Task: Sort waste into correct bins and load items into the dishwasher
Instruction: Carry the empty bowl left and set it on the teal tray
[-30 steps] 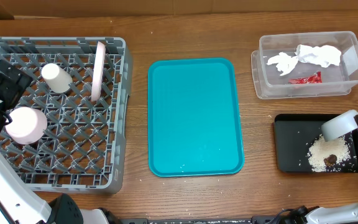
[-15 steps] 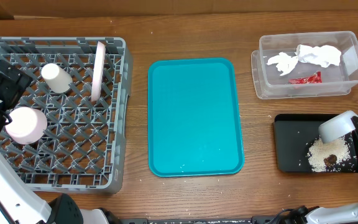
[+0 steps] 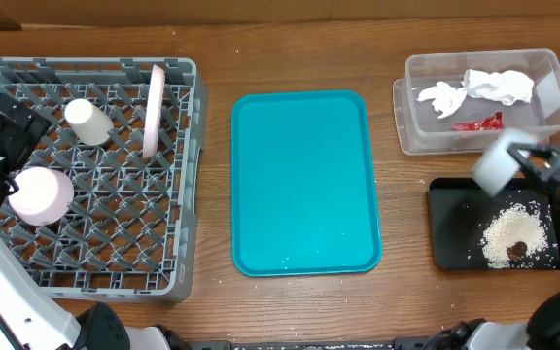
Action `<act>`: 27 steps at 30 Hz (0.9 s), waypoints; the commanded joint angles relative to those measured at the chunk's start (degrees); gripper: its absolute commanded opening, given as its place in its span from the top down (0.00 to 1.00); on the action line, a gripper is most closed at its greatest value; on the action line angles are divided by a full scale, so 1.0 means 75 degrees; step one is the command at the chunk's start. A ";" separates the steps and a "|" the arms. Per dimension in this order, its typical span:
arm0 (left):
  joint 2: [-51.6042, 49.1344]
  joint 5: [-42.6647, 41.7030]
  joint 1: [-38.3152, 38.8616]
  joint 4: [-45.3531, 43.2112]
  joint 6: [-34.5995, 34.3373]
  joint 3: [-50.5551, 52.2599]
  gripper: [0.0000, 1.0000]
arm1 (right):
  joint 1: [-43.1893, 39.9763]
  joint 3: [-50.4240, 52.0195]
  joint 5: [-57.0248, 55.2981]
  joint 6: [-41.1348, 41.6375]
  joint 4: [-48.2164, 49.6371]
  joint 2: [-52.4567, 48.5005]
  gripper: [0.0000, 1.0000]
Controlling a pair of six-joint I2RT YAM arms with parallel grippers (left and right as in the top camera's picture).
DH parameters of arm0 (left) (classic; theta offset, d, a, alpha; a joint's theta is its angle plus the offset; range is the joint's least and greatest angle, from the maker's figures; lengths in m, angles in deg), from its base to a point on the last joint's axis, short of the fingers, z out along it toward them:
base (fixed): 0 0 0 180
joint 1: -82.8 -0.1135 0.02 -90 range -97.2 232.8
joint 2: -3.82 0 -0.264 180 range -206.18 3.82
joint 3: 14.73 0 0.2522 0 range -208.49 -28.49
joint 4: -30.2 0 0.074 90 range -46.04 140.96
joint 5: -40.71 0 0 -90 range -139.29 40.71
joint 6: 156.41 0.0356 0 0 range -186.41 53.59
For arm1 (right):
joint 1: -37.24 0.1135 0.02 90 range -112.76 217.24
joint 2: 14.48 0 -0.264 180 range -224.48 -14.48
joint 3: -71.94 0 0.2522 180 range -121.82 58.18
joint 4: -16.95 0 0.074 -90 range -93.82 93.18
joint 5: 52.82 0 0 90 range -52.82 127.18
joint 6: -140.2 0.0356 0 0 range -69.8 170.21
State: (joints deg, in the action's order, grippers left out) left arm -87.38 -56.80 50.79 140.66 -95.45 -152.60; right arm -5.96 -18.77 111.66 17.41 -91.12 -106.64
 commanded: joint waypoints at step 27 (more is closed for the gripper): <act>-0.0041 -0.0055 -0.0029 0.0012 -0.0131 -0.0006 0.00 | 1.2709 -0.1029 -1.1744 1.0806 0.5951 -0.1550 0.96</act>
State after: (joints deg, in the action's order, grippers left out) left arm -87.49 -56.82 50.79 140.66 -95.47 -152.60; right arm 87.92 -25.42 29.56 95.00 -47.53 -114.91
